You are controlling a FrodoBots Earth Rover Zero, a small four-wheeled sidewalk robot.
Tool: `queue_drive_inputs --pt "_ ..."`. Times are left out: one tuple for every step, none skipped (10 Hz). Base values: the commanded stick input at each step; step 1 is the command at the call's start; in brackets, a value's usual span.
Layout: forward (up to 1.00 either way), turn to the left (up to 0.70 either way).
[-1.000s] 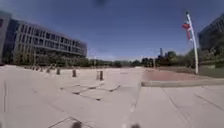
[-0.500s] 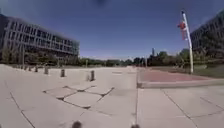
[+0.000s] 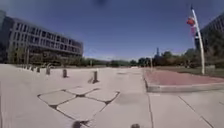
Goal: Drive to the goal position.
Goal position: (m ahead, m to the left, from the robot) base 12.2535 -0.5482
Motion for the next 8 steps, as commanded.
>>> queue_drive_inputs --pt "0.85 -0.33" --pt "0.85 -0.33" --pt "0.85 -0.33" --pt "0.85 -0.33" --pt "0.85 -0.33" --pt "0.85 -0.33" --pt "0.85 -0.33" --pt "0.85 -0.33"
